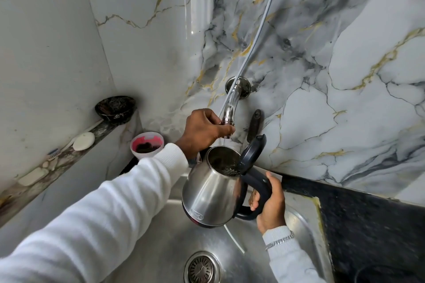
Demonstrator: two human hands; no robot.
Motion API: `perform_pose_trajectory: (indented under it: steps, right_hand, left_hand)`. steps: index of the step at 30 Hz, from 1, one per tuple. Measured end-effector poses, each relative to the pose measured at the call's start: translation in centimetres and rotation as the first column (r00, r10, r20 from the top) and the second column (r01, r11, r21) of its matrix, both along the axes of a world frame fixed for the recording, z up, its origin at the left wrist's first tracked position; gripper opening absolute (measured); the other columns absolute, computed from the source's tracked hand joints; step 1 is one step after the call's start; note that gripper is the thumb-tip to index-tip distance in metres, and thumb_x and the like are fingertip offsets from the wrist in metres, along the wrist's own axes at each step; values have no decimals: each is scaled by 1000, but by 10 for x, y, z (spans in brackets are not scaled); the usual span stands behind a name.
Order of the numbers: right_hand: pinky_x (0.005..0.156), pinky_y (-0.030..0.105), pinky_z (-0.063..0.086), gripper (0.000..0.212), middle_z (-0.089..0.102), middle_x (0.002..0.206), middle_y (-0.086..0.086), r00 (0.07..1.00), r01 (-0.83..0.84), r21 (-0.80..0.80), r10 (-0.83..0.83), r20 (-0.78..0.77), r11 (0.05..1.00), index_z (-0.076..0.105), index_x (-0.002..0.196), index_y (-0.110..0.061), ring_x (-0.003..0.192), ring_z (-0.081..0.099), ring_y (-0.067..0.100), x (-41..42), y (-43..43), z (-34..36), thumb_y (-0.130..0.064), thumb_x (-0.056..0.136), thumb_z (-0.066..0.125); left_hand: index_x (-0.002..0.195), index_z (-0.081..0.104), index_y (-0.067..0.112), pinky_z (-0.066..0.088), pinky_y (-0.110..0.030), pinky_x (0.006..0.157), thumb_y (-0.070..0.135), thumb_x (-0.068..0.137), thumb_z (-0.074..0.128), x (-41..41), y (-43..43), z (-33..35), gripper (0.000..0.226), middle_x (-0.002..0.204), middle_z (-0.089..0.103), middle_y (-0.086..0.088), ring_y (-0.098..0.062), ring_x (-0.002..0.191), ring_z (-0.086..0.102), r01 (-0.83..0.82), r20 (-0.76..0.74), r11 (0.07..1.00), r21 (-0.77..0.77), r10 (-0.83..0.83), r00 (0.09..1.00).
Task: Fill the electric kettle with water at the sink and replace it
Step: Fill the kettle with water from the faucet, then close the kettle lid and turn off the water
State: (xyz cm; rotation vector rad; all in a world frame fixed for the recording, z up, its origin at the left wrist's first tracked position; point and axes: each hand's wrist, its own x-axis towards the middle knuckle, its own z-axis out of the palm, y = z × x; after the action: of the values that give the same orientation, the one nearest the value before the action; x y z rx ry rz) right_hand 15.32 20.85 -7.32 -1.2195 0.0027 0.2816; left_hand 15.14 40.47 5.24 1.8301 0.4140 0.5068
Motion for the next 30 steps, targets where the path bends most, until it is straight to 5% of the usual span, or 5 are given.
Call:
perform_pose_trajectory:
  steps: [6,10,17,25,30]
  right_hand:
    - [43,32,28,55,38,35,6,1000,10,-66,-8,26,998,47,39,-16,35,33,22,-13,-25,10,-46,85,52]
    - [39,29,27,51,38,35,5,998,42,-85,-38,47,996,59,42,-20,33,32,21,-29,-50,22,-43,87,53]
    - [36,27,27,53,39,33,8,993,87,-97,-79,87,991,52,41,-13,29,33,21,-65,-99,44,-51,77,57]
    - [35,26,24,51,38,32,8,987,112,-40,-106,124,993,50,40,-14,28,32,21,-97,-144,64,-46,79,57]
    - [34,26,22,53,37,32,6,983,148,-11,-146,107,989,46,44,-11,27,31,19,-103,-183,74,-37,89,54]
  left_hand:
    - [106,64,11,54,-43,94,28,93,56,-37,-38,1,22,98,75,-6,-25,98,69,-73,154,967,245,35,987]
    - [144,46,16,37,-28,115,34,99,39,-91,-60,-11,49,146,57,-3,-12,136,51,132,194,916,378,-217,957]
    - [153,25,14,14,-39,127,34,98,39,-158,-96,-28,61,164,25,-5,-13,154,15,283,38,696,660,-407,913]
    - [154,18,5,12,-44,127,45,97,29,-190,-131,-20,71,165,19,-12,-21,156,9,211,-5,466,859,-404,915]
    - [156,1,13,-2,-22,126,45,98,33,-197,-162,-29,74,167,-2,-2,-10,155,-6,252,36,609,752,-419,907]
